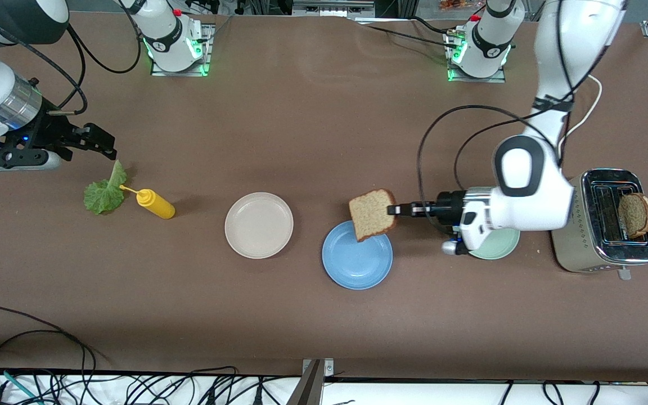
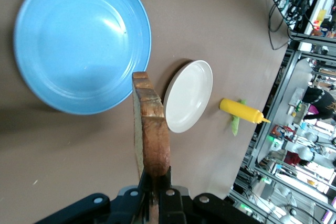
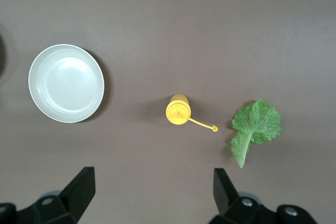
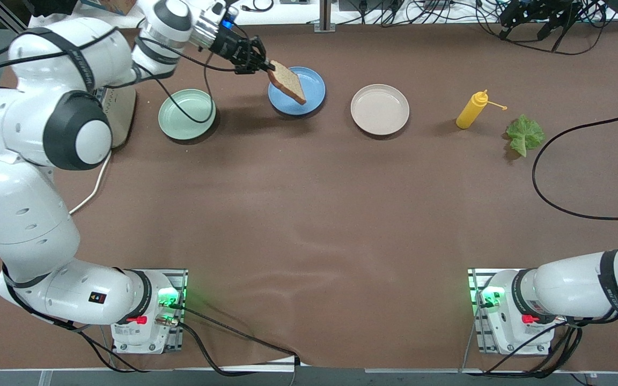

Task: Make sandwich in blue plate with both arms
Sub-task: 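Carry the bread slice with the left gripper over the blue plate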

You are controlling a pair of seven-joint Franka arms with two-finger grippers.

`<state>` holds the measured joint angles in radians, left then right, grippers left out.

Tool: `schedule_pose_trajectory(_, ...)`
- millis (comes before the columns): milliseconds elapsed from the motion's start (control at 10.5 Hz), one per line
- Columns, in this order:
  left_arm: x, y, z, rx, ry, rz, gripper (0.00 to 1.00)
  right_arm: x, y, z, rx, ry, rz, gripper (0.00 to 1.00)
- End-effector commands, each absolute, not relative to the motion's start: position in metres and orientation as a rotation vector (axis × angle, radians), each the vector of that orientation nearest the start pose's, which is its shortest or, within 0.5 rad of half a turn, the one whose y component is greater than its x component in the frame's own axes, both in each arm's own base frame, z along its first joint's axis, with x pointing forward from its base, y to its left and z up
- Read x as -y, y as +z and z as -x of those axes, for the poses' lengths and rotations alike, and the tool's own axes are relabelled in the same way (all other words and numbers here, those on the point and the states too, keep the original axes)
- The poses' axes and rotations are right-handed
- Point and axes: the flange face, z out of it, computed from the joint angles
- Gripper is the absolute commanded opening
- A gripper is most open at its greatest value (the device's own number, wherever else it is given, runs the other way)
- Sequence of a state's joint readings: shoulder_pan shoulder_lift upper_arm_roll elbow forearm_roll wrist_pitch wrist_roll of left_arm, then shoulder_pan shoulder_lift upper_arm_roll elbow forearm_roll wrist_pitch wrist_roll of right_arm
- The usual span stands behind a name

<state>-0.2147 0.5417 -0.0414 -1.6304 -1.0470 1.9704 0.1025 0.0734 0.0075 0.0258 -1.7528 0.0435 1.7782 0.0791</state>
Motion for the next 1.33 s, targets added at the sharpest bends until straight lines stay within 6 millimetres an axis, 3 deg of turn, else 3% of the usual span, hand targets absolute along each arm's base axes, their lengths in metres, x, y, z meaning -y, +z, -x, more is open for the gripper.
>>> schedule_pose_trajectory(0, 0.258, 0.282, -0.65, -0.27, -0.279, -2.17, 0.0, -0.059, 0.555, -0.565, 0.017, -0.023, 3.078, 1.0)
schedule_pose_trajectory(190, 0.272, 0.272, -0.649, -0.279, -0.246, -2.196, 0.0, -0.059, 0.554, -0.565, 0.014, -0.023, 3.078, 1.0)
schedule_pose_trajectory(475, 0.278, 0.27, -0.664, -0.257, -0.203, -2.203, 0.0, -0.057, 0.552, -0.565, 0.014, -0.014, 3.079, 1.0)
schedule_pose_trajectory(856, 0.286, 0.259, -0.669, -0.103, -0.097, -2.219, 0.0, -0.055, 0.552, -0.566, 0.037, -0.015, 3.083, 1.0)
schedule_pose_trajectory(951, 0.285, 0.252, -0.669, -0.041, -0.072, -2.223, 0.0, -0.05, 0.55, -0.567, 0.067, -0.008, 3.095, 1.0)
schedule_pose_trajectory(1236, 0.279, 0.243, -0.669, 0.028, -0.038, -2.223, 0.0, -0.006, 0.523, -0.58, 0.131, 0.053, 3.202, 1.0)
